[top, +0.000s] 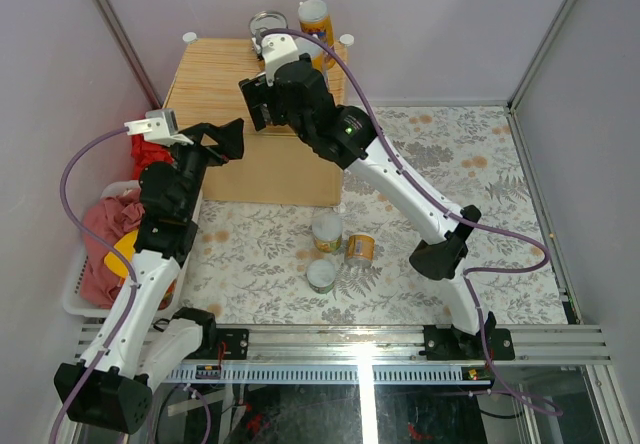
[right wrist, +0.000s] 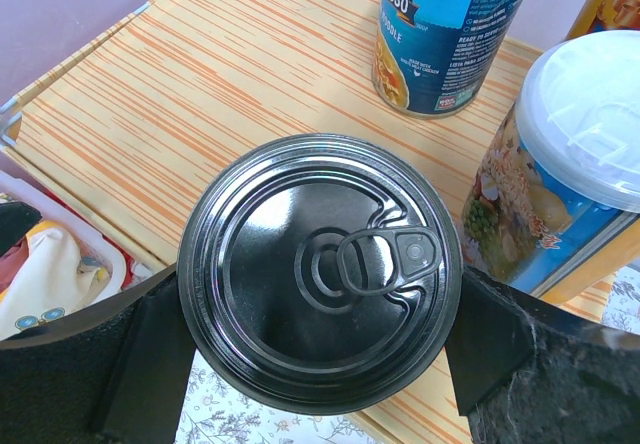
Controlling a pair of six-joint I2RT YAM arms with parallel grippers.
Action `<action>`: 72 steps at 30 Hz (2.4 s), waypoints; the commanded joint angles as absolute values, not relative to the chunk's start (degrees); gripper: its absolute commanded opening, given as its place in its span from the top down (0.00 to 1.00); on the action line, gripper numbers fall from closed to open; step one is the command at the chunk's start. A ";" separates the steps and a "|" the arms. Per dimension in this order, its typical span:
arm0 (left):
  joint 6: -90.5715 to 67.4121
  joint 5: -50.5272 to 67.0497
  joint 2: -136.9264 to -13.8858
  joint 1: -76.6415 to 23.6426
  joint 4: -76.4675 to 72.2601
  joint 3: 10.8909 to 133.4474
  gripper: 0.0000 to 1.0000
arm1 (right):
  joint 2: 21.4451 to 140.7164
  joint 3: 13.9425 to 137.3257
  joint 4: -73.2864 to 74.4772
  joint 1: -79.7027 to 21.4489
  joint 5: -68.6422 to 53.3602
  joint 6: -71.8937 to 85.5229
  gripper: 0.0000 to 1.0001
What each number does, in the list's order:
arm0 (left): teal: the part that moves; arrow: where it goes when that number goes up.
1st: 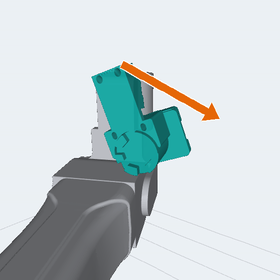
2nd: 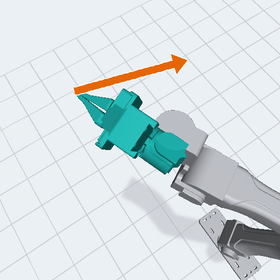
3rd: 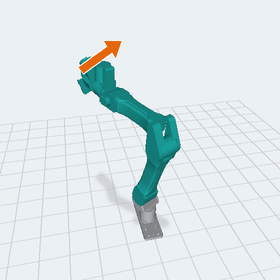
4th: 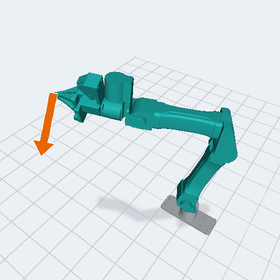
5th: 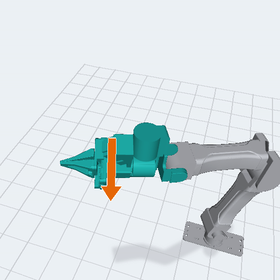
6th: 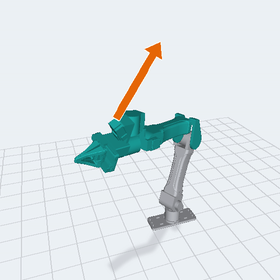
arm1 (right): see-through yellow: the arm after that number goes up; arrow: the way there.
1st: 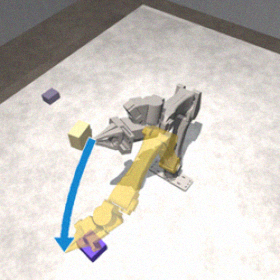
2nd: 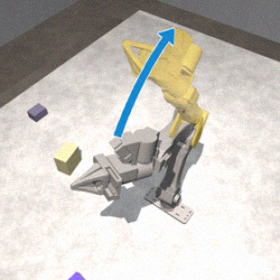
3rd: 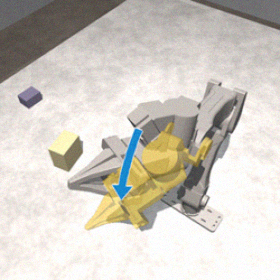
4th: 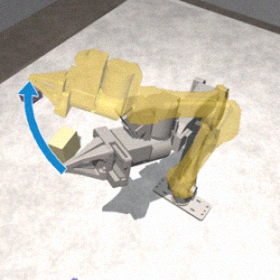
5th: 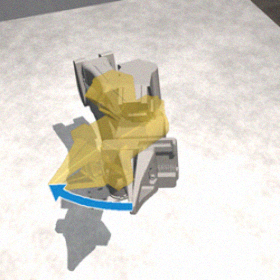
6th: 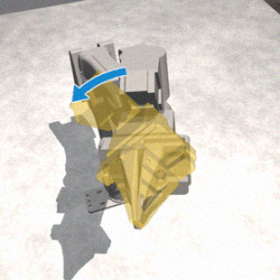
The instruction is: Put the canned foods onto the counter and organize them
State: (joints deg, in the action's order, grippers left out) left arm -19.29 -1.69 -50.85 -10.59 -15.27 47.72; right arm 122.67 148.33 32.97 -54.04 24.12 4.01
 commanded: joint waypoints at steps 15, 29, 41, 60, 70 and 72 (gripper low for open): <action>-18.55 -0.10 -51.49 -10.99 -19.87 48.05 0.00 | 121.03 150.75 23.91 -52.87 21.39 5.32 0.07; -18.07 0.26 -51.85 -10.99 -20.66 48.34 0.00 | 120.66 150.12 22.42 -52.81 19.65 6.39 0.02; -17.93 -0.23 -52.27 -10.94 -21.62 47.81 0.00 | 120.76 150.12 21.64 -52.84 20.28 6.63 0.01; -19.78 0.26 -52.67 -11.00 -19.33 49.65 0.00 | 111.18 140.57 20.58 -55.02 25.27 3.58 0.00; -20.63 7.25 -49.20 -11.50 -10.05 51.59 0.00 | 88.76 109.34 15.52 -55.95 33.76 7.29 0.00; -20.74 9.09 -48.51 -12.30 -8.23 51.68 0.00 | 84.51 103.43 14.87 -55.97 35.95 8.71 0.00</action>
